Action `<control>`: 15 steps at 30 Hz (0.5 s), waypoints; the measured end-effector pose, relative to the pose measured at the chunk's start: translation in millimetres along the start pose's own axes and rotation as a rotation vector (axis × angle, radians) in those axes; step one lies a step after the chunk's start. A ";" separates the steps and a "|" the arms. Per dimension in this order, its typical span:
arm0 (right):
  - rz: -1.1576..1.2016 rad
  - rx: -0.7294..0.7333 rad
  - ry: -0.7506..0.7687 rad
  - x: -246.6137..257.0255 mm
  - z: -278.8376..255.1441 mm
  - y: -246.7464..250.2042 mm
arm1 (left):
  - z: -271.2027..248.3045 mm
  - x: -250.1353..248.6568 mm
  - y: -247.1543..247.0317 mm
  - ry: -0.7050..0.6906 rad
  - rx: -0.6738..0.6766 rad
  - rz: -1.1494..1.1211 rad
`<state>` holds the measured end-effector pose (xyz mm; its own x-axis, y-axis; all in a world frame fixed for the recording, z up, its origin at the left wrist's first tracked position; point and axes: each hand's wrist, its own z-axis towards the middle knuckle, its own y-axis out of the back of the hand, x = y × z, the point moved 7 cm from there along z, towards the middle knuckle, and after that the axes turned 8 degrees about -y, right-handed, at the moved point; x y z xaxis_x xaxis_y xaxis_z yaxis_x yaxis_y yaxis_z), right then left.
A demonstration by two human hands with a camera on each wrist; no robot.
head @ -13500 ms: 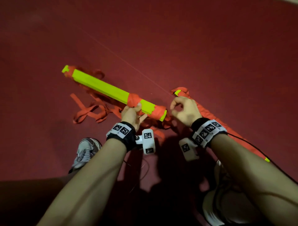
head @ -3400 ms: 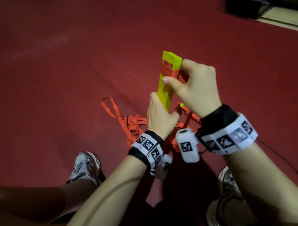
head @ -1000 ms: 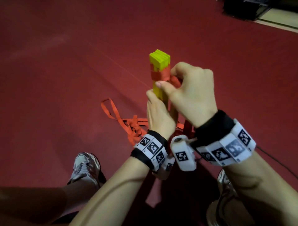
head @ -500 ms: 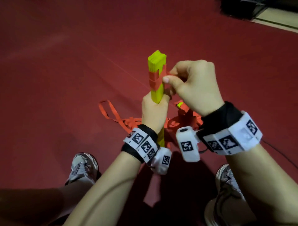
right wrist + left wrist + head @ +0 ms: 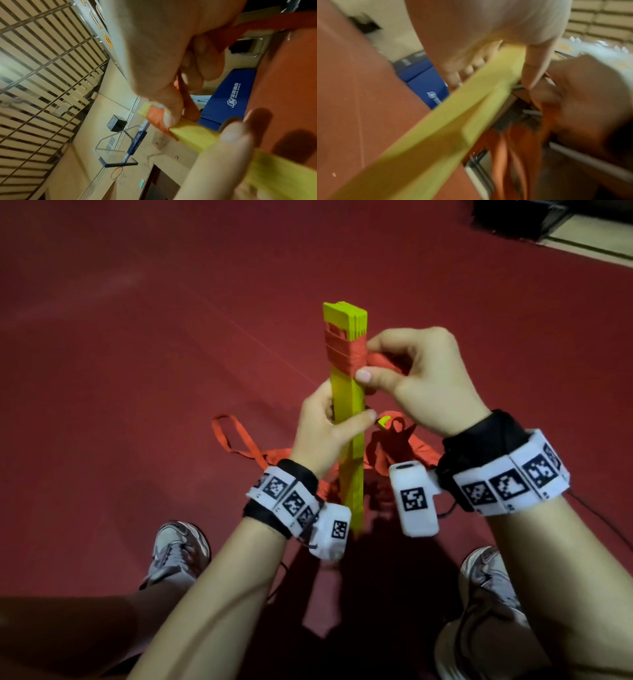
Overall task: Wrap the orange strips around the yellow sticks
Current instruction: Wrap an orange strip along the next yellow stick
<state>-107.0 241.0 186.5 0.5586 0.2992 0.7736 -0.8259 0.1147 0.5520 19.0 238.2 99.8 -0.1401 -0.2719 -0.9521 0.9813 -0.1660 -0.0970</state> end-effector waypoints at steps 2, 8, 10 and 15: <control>0.058 0.056 0.027 -4.0 0.6 -0.3 | 1.0 11.5 3.7 0.060 0.066 -0.080; 0.374 0.162 0.000 -11.6 -4.9 -9.3 | -4.4 10.1 1.9 0.131 0.154 -0.143; 0.351 0.113 -0.043 -22.9 -2.1 -8.8 | -5.8 9.0 1.2 0.134 0.131 -0.161; 0.057 0.004 -0.037 -38.3 2.2 -12.1 | -9.3 15.5 1.8 0.134 0.018 -0.163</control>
<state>-118.2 226.1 150.9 0.5136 0.2698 0.8145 -0.8560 0.0950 0.5082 19.9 242.6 82.2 -0.2766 -0.1114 -0.9545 0.9445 -0.2148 -0.2486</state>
